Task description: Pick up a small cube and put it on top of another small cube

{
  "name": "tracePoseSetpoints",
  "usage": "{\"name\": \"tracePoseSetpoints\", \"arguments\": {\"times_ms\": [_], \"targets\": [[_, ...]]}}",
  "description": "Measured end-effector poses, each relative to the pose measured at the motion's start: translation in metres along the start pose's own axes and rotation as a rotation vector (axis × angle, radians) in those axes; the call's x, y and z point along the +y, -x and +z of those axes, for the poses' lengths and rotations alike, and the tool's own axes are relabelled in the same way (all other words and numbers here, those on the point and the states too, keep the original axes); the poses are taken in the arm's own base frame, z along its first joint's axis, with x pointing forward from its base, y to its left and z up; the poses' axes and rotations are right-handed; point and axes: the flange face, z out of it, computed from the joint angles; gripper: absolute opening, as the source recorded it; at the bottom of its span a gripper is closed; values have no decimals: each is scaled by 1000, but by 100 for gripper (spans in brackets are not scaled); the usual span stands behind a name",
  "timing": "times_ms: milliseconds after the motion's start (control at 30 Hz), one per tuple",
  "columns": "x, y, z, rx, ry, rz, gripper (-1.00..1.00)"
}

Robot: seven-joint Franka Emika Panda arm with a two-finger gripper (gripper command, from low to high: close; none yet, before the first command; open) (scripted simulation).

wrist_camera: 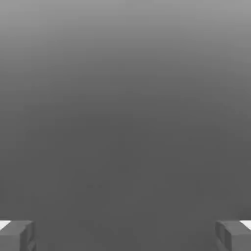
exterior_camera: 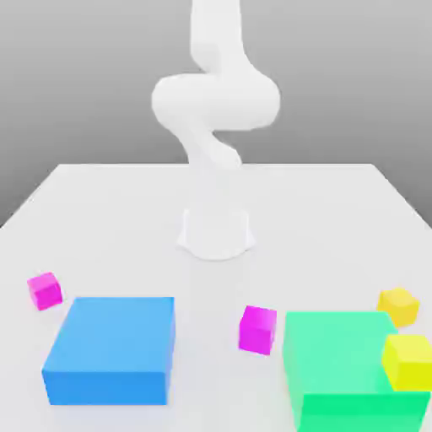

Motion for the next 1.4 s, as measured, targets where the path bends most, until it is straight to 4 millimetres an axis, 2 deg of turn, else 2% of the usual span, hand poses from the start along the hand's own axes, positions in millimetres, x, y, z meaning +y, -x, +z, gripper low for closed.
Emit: {"name": "tracePoseSetpoints", "arguments": {"times_ms": [133,267,467,633,833,967,1067,1167,1367,1400], "targets": [[38,-23,64,31,134,236,0],[89,-44,119,67,253,469,0],[184,-65,186,131,414,827,0],[274,-67,225,190,535,1133,0],[382,-49,253,266,662,1508,0],[454,-26,260,326,739,1777,0],[501,-1,262,368,790,1976,0],[531,25,270,392,828,2131,0],[564,53,311,397,836,2161,0],[567,57,315,397,838,2160,-100]]}}
